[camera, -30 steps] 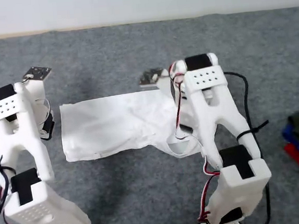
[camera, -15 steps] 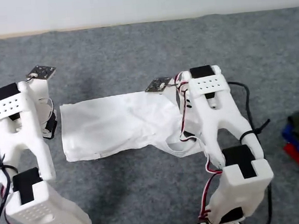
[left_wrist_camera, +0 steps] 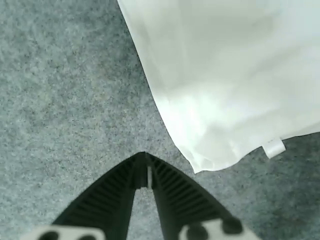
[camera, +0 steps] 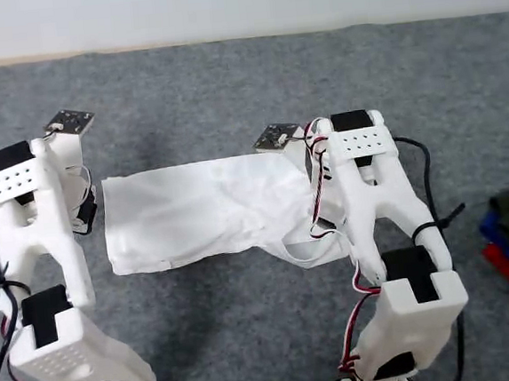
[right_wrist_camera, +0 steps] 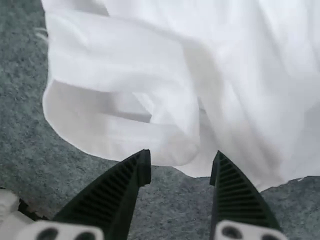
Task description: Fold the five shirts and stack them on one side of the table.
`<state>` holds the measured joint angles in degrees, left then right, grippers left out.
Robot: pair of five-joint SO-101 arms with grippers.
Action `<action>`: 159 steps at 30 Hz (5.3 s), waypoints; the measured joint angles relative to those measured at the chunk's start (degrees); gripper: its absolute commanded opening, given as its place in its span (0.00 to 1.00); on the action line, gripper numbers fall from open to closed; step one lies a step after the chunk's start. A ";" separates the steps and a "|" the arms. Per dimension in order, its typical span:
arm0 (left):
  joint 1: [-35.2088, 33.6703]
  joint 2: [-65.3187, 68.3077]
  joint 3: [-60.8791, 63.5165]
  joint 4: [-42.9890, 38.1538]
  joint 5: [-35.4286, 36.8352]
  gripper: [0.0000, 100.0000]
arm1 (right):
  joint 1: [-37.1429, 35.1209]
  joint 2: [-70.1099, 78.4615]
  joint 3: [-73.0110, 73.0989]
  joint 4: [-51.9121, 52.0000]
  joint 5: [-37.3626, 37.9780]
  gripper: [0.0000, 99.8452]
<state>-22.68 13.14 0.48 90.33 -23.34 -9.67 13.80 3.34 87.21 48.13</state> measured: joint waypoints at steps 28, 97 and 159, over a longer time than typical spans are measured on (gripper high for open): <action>0.00 0.00 0.00 0.00 0.00 0.00 | -0.09 5.36 -19.08 1.41 -0.35 0.01; 2.02 0.00 1.93 0.00 0.09 0.00 | -3.60 8.62 -16.62 13.27 -3.87 0.05; 2.02 0.00 1.93 0.00 0.09 0.00 | -0.26 28.31 -51.60 13.27 -4.13 0.05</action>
<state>-20.66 13.14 2.42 90.33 -23.25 -9.93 42.11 -48.26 100.48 44.00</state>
